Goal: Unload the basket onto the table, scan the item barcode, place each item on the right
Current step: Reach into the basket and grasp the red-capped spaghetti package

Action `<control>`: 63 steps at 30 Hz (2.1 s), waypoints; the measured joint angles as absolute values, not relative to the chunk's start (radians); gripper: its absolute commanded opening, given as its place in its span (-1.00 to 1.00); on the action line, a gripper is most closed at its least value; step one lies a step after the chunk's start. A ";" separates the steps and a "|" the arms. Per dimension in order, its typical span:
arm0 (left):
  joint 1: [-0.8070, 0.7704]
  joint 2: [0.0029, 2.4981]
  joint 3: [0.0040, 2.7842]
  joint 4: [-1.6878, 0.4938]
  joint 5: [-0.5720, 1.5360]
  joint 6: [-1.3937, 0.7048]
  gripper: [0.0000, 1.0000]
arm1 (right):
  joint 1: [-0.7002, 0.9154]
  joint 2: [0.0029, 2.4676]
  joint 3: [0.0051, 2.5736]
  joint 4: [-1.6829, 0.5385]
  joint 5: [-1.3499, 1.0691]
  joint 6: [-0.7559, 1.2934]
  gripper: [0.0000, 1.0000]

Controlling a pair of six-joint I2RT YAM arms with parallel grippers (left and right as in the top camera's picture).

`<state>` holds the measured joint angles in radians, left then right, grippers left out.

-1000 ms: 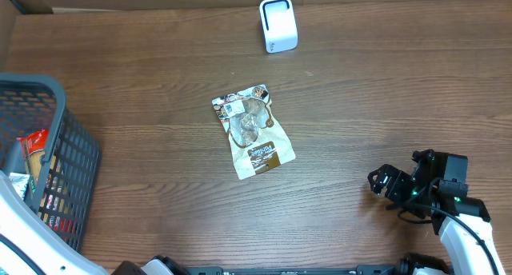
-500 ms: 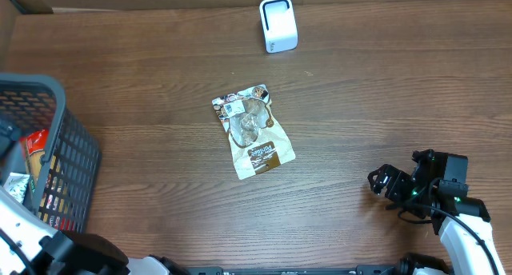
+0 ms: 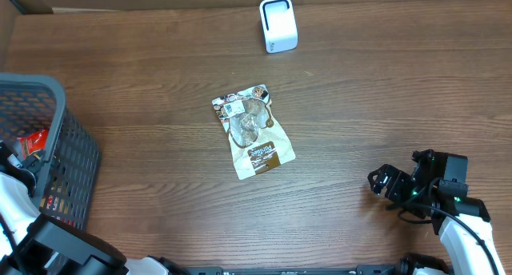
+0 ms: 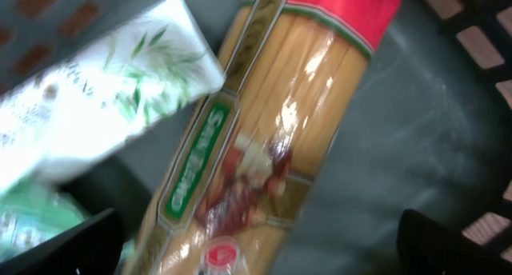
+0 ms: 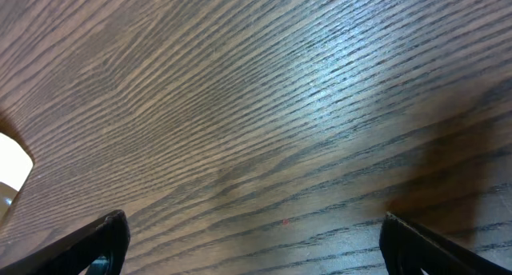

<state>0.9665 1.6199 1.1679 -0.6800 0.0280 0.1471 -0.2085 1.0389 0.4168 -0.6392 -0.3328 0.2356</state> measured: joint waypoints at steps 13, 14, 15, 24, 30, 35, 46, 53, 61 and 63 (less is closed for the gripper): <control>0.966 1.708 1.124 -0.620 0.019 0.265 0.96 | -0.208 1.039 0.417 -0.640 -0.333 0.236 1.00; 0.967 1.720 1.122 -0.620 0.009 0.265 0.97 | -0.209 1.039 0.417 -0.640 -0.333 0.236 1.00; 0.967 1.729 1.119 -0.618 -0.002 0.265 0.97 | -0.208 1.039 0.417 -0.640 -0.333 0.236 1.00; 0.966 1.741 1.119 -0.593 -0.046 0.262 0.99 | -0.209 1.039 0.417 -0.640 -0.333 0.236 1.00; 0.967 1.769 1.119 -0.577 -0.053 0.262 1.00 | -0.209 1.039 0.417 -0.640 -0.333 0.235 1.00; 0.967 1.789 1.119 -0.551 -0.047 0.260 -0.60 | -0.208 1.039 0.417 -0.639 -0.333 0.236 1.00; 0.966 1.786 1.163 -0.569 -0.056 0.259 -0.92 | -0.209 1.039 0.417 -0.639 -0.333 0.235 1.00; 0.967 1.803 1.262 -0.742 0.004 0.254 -0.92 | -0.208 1.039 0.417 -0.640 -0.333 0.236 1.00; 0.969 1.800 1.471 -0.854 0.121 0.239 -0.92 | -0.209 1.039 0.417 -0.639 -0.333 0.236 1.00; 0.969 1.790 1.515 -0.871 0.138 0.237 -0.92 | -0.209 1.039 0.417 -0.640 -0.333 0.236 1.00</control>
<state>0.9688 1.7897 1.5146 -0.8715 0.1383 0.2367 -0.2089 1.0389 0.4168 -0.6395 -0.3332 0.2359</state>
